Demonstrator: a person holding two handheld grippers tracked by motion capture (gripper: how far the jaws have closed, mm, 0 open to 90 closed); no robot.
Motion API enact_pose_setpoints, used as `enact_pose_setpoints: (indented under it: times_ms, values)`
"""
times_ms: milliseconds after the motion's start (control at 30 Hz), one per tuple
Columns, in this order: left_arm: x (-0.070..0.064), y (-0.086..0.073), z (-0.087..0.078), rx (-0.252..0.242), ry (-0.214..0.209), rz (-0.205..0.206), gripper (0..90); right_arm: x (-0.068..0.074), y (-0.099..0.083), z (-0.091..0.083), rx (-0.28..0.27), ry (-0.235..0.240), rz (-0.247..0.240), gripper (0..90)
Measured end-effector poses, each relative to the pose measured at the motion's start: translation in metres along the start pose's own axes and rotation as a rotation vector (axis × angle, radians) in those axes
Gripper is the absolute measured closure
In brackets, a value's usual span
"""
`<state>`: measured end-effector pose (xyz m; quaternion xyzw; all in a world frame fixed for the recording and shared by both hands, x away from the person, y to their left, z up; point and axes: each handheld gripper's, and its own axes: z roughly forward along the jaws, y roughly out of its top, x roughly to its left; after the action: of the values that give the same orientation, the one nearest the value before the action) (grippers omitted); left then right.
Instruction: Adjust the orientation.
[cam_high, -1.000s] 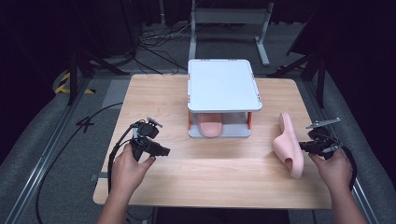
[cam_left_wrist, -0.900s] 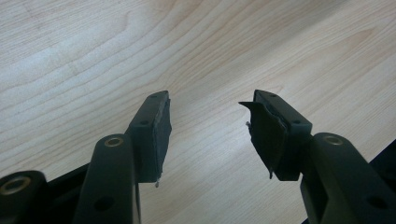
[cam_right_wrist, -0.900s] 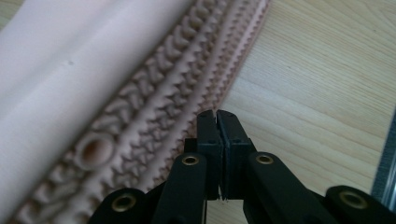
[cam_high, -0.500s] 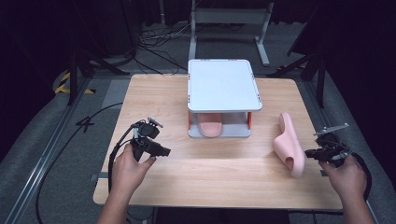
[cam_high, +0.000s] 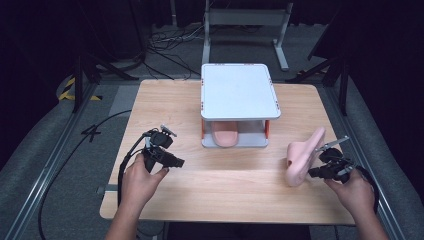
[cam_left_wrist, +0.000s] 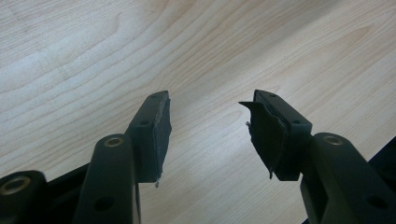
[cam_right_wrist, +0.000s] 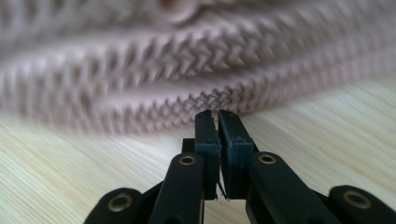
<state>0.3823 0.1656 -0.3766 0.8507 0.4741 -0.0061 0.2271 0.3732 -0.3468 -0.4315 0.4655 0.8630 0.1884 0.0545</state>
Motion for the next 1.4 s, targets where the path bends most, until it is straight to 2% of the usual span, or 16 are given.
enact_pose_setpoints:
  times_ms: [100,233,333,467,600,767,933,1067,1200,1333,1400]
  values:
    - [0.001,-0.001,-0.001,-0.005,0.0,-0.007,48.4,0.008,0.006,0.003,-0.002,-0.014,-0.031,86.0]
    - [0.001,-0.001,-0.002,-0.004,-0.001,-0.007,48.3,0.01,0.006,-0.004,-0.006,-0.019,-0.03,85.4]
    - [0.001,-0.001,-0.001,-0.005,0.001,-0.004,48.3,0.013,0.007,-0.028,-0.077,-0.026,-0.02,85.5]
    - [0.0,-0.001,0.0,0.001,0.013,-0.002,48.4,0.02,0.016,-0.058,-0.203,-0.027,-0.043,85.8]
    - [-0.001,-0.003,-0.001,0.001,0.006,-0.012,48.2,0.025,0.034,-0.069,-0.263,-0.029,-0.055,85.6]
    - [0.002,-0.006,-0.001,-0.001,0.006,-0.017,47.2,0.023,0.058,-0.057,-0.217,-0.057,-0.074,85.5]
    - [0.003,-0.006,0.0,0.004,0.004,-0.016,47.1,0.018,0.065,-0.05,-0.189,-0.065,-0.062,86.3]
    - [0.003,-0.005,0.0,0.005,0.004,-0.018,47.1,0.019,0.061,-0.054,-0.183,-0.063,-0.07,87.3]
    - [0.002,-0.003,0.001,0.006,0.002,-0.016,47.1,0.022,0.049,-0.061,-0.18,-0.072,-0.068,87.3]
    - [0.0,0.0,0.003,0.011,0.001,-0.005,47.1,0.022,0.03,-0.069,-0.188,-0.085,-0.036,87.1]
    - [-0.002,0.002,0.005,0.013,-0.004,-0.005,47.1,0.022,0.021,-0.072,-0.175,-0.099,-0.016,87.0]
